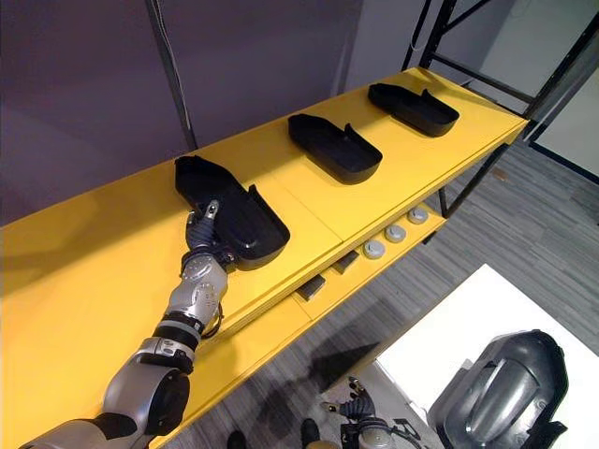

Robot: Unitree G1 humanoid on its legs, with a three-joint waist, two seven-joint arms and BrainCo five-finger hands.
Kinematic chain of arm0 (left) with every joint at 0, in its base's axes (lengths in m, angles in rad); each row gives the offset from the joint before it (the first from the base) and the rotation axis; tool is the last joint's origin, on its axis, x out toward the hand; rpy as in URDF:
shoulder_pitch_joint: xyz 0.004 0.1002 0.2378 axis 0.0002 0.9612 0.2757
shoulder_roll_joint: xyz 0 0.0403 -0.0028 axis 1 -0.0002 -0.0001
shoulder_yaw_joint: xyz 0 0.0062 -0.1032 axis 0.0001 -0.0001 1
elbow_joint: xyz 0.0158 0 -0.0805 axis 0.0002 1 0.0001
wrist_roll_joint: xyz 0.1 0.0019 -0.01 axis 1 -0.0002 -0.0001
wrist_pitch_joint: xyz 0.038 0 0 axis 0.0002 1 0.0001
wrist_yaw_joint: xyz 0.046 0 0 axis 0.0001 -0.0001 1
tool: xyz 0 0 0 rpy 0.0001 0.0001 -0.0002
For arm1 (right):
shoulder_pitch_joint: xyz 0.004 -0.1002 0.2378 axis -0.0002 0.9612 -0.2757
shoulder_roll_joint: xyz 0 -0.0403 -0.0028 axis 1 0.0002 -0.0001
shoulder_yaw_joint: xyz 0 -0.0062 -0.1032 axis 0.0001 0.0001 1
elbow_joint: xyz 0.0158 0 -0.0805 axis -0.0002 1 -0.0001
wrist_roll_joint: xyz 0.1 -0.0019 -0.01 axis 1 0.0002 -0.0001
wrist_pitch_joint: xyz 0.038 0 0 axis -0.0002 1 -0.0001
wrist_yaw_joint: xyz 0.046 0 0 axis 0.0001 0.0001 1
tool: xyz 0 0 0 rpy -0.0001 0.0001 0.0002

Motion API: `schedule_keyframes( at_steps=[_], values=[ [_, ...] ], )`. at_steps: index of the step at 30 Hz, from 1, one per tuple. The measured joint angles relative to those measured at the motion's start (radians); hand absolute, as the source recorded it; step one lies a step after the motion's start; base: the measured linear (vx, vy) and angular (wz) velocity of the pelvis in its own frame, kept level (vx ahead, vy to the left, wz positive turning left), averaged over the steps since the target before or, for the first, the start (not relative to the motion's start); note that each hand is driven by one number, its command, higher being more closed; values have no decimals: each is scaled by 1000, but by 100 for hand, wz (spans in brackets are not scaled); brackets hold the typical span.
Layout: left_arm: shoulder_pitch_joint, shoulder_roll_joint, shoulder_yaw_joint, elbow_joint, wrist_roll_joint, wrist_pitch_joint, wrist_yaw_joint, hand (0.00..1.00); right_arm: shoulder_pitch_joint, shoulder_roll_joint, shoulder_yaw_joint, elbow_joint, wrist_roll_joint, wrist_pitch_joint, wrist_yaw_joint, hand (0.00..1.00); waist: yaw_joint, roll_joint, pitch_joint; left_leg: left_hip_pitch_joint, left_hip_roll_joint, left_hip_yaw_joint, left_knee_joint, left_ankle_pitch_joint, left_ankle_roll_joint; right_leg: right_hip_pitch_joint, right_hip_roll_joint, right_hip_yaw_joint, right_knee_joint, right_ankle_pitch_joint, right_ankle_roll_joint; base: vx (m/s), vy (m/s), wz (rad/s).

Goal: Walk over and take plastic housings, then place them on the shelf

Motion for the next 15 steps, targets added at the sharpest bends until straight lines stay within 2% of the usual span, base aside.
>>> schedule_keyframes(
  at_steps=[5,9,15],
  values=[
    [108,-9,-3,-164,14,1,22,0,6,-1,0,0,0,0,0,0,-1,4,7,1,1,-6,0,0,0,5,0,-13,0,0,0,5,4,3],
    [198,-10,-4,-308,81,-2,44,0,13,-1,1,0,0,0,-1,0,7,3,7,4,1,-14,3,0,0,13,1,-15,-5,0,0,20,14,6],
    [322,-30,-110,-594,158,-25,28,0,60,-2,3,1,1,-1,-7,0,46,4,7,4,1,-29,4,0,0,17,-4,-19,1,-2,2,-3,19,6]
  ],
)
